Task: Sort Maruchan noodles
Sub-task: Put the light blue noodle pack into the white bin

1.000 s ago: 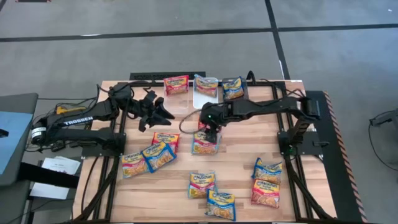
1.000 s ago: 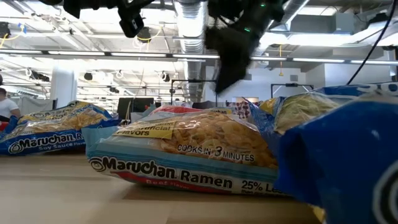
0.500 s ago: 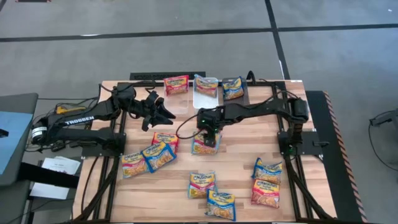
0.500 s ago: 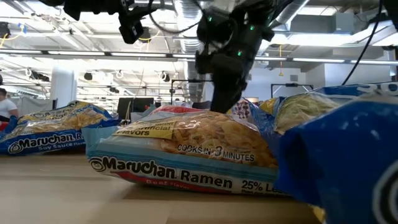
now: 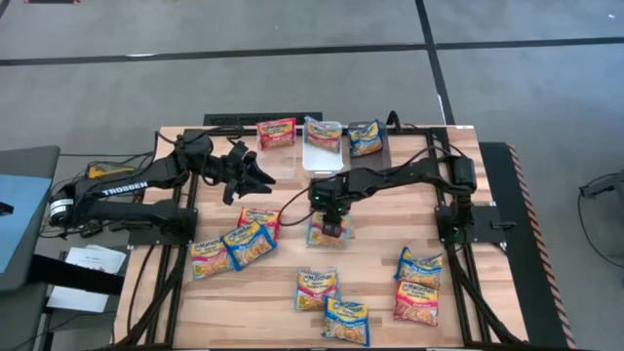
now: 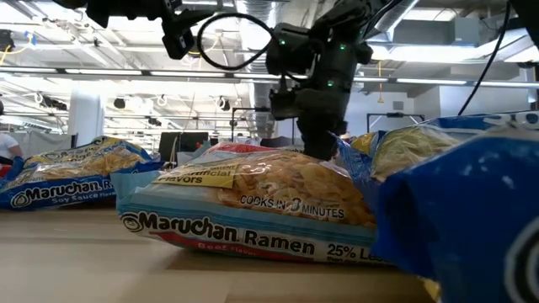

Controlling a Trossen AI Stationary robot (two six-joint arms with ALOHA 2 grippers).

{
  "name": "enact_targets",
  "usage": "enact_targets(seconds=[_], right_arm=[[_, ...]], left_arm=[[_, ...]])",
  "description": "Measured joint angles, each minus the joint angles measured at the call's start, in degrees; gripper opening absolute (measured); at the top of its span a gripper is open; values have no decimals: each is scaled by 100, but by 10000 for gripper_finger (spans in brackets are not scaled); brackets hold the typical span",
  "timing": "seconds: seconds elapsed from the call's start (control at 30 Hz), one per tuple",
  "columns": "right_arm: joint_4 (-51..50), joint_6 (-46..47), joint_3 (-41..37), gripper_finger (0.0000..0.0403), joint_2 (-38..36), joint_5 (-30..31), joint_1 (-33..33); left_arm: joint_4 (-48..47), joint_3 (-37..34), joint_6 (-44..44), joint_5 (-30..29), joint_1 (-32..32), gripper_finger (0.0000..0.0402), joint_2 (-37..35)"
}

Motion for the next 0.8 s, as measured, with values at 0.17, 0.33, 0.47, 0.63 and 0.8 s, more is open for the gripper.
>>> enact_targets(seconds=[0.17,0.33,0.47,0.63,0.8], right_arm=[[37,50,1,76,8,-158,-4],[31,176,1,13,8,-272,1],[27,379,1,9,8,-388,22],[9,514,3,5,-45,-413,137],[-449,563,380,4,-51,-193,341]], left_arm=[[-9,0,92,-4,0,193,0],[-13,0,98,-30,0,193,0],[-23,0,97,-28,0,193,0],[-39,0,96,-79,0,193,0],[-40,0,94,-131,0,193,0]])
